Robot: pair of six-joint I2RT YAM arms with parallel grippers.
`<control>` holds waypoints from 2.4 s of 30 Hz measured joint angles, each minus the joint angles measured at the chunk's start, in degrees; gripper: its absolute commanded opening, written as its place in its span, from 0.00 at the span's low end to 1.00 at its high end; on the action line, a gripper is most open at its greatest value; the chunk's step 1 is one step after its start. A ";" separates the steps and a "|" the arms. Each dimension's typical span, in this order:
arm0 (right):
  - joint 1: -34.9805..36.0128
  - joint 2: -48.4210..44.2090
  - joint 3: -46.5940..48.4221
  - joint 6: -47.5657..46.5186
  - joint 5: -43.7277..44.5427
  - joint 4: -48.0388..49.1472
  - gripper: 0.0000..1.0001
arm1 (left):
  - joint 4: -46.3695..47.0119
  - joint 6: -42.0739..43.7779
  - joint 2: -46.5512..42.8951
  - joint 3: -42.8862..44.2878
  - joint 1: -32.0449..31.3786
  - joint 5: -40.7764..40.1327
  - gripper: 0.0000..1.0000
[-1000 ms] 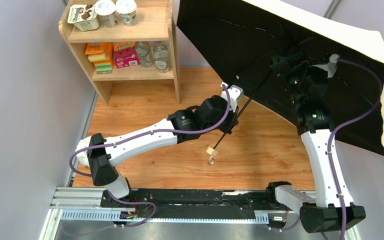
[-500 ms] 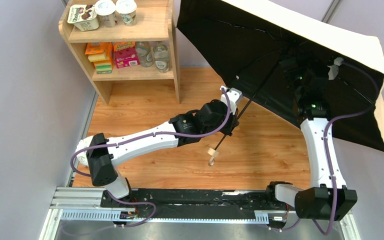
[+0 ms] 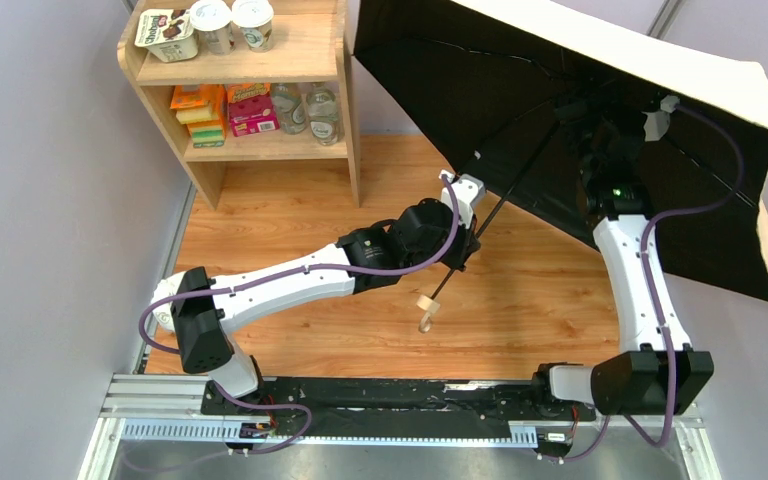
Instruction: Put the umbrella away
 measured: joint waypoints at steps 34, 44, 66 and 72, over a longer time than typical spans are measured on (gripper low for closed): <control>-1.01 -3.21 2.05 -10.47 -10.97 9.62 0.00 | -2.05 -2.78 -0.13 -4.83 4.35 26.40 0.00; 14.58 -26.75 -25.22 -10.80 -10.10 5.57 0.00 | -17.05 2.69 10.82 18.93 7.15 28.11 0.00; 6.91 -11.69 -10.49 -8.26 -16.61 0.31 0.00 | 1.95 -5.62 -4.87 -4.57 9.33 29.62 0.60; 6.91 -11.17 -7.13 -10.38 -18.12 0.24 0.00 | 3.50 -6.51 0.57 -0.83 9.35 31.95 0.11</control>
